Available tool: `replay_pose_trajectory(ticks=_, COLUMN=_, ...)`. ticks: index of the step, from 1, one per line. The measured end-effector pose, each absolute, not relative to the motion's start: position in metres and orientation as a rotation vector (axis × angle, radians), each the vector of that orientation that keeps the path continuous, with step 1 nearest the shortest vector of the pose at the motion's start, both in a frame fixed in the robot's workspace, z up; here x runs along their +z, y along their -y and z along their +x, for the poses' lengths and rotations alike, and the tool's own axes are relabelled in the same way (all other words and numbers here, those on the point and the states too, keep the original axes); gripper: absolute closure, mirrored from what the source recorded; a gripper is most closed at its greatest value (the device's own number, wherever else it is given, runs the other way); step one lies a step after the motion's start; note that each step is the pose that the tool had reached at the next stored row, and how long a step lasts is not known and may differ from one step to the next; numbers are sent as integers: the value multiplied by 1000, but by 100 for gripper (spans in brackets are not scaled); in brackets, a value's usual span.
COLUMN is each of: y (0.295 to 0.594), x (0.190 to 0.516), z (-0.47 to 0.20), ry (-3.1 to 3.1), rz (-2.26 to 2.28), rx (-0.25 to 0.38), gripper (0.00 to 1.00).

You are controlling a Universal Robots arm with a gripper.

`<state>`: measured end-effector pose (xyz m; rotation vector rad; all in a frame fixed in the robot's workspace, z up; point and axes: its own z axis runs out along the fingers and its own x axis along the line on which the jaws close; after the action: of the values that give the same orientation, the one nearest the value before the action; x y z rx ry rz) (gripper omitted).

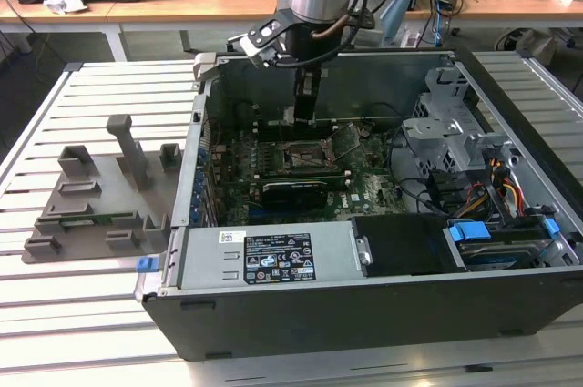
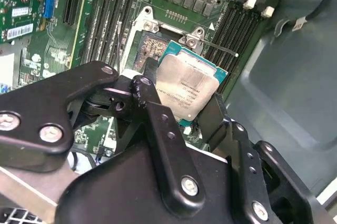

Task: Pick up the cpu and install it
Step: 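Place the cpu into insertion slot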

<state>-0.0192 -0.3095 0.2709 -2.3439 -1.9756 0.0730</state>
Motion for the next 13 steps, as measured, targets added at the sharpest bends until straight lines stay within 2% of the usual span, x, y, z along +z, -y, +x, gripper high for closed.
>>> replay_pose_trajectory(ticks=13, y=310, x=271, z=-19, ry=1748, rz=-2514, rx=62, gripper=45)
